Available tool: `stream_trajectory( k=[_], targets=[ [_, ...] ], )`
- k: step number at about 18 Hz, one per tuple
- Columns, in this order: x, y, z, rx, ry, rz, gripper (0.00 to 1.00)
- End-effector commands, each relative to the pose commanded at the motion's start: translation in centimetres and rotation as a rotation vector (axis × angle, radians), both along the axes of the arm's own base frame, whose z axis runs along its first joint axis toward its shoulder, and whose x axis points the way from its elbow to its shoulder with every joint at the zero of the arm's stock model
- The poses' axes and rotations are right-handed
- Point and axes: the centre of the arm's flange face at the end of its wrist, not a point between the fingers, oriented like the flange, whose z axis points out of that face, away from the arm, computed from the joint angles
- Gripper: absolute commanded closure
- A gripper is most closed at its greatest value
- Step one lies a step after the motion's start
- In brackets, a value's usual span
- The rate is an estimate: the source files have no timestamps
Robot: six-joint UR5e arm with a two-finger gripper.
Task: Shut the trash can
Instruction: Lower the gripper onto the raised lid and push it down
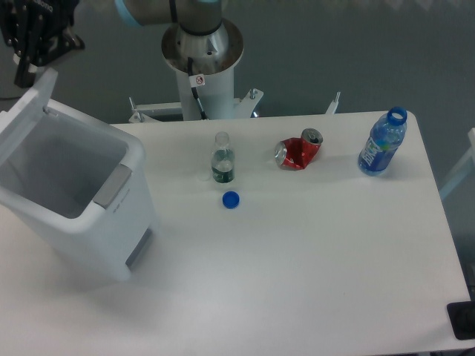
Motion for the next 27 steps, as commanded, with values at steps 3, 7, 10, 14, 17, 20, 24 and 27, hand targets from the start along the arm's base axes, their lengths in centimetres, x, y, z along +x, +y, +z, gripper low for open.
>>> stream_trajectory(
  k=[3,7,10,14,17,20,24,27],
  targets=[
    [-0.3,0.4,-0.7,-0.012,-0.006,0.001,1.0],
    [-0.7,0.9,-1.1,-0.019,-0.01,0.002,1.0],
    [-1.1,1.3,-1.7,-0.04,0.002,0.014,1.0],
    [-1.8,1.8,-2.6,-0.059,0.005,0.025,1.0],
    [-2.6,1.7,-2.8,-0.061,0.003,0.039,1.0],
    [-3.4,2.0,-3.5,-0.075,-0.004,0.048,1.0],
    [-3.9,2.6,-4.4,-0.086,-0.01,0.05,1.0],
    [-4.2,3.0,-5.1,-0.097,-0.018,0.05,1.0]
  ],
)
